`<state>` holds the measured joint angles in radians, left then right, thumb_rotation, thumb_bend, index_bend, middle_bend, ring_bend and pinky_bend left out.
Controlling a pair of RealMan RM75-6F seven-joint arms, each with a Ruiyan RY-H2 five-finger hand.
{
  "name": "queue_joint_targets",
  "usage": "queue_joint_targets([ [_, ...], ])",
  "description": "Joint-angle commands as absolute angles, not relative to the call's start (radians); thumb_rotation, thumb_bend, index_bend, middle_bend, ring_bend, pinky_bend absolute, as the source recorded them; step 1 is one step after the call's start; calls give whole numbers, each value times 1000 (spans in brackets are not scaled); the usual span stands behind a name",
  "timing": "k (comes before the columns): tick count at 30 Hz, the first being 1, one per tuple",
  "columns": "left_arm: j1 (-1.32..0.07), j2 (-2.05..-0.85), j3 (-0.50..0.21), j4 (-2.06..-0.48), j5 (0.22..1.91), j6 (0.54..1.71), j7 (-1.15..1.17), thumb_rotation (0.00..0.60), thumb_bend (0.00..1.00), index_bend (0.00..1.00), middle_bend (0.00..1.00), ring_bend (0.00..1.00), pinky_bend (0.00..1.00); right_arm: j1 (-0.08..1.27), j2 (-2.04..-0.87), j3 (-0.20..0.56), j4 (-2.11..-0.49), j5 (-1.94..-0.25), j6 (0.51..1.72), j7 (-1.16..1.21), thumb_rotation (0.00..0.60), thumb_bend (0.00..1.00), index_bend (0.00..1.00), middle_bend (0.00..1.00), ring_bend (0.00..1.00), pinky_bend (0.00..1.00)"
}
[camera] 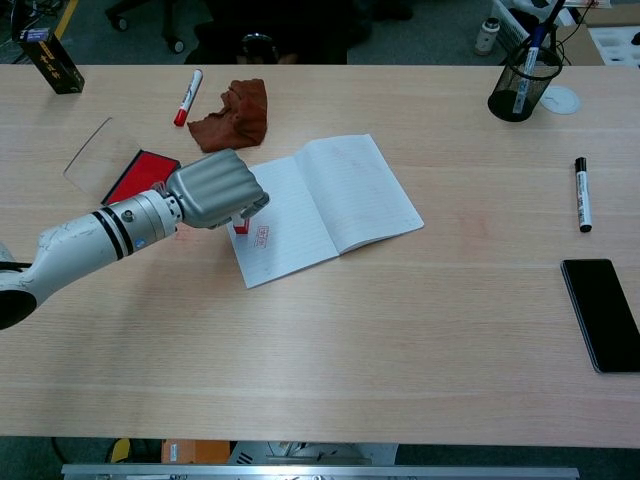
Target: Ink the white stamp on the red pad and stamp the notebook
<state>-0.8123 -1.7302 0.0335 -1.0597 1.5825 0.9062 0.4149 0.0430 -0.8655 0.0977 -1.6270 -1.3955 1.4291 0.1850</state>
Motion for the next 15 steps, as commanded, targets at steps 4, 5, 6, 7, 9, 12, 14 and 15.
queue_joint_targets([
  [4, -814, -1738, 32, -1052, 1581, 901, 417, 600, 305, 570, 1000, 1000, 1000, 39, -865, 97, -1625, -1393, 1432, 188, 600, 55, 296, 414, 353, 468],
  [5, -815, -1739, 32, -1050, 1580, 900, 417, 600, 306, 570, 1000, 1000, 1000, 39, -865, 97, -1625, -1393, 1432, 188, 600, 55, 296, 414, 352, 468],
  [6, -816, -1740, 31, -1049, 1578, 897, 418, 600, 306, 570, 1000, 1000, 1000, 38, -865, 97, -1624, -1394, 1433, 189, 600, 55, 296, 414, 352, 468],
  [7, -816, -1741, 30, -1048, 1577, 895, 419, 600, 305, 570, 1000, 1000, 1000, 38, -865, 97, -1624, -1394, 1433, 189, 600, 55, 296, 414, 352, 468],
  [9, -817, -1742, 28, -1047, 1573, 890, 422, 600, 305, 569, 1000, 1000, 1000, 37, -865, 97, -1624, -1393, 1434, 189, 600, 55, 296, 414, 353, 468],
  [12, -820, -1741, 28, -1048, 1569, 882, 428, 600, 305, 569, 1000, 1000, 1000, 37, -865, 97, -1623, -1393, 1434, 190, 600, 55, 296, 414, 352, 468],
  [14, -820, -1741, 27, -1049, 1566, 878, 432, 600, 305, 568, 1000, 1000, 1000, 36, -865, 97, -1622, -1393, 1434, 191, 600, 55, 296, 414, 353, 468],
  [15, -820, -1741, 26, -1050, 1565, 877, 434, 600, 305, 568, 1000, 1000, 1000, 36, -865, 97, -1621, -1393, 1435, 192, 600, 55, 296, 414, 352, 468],
])
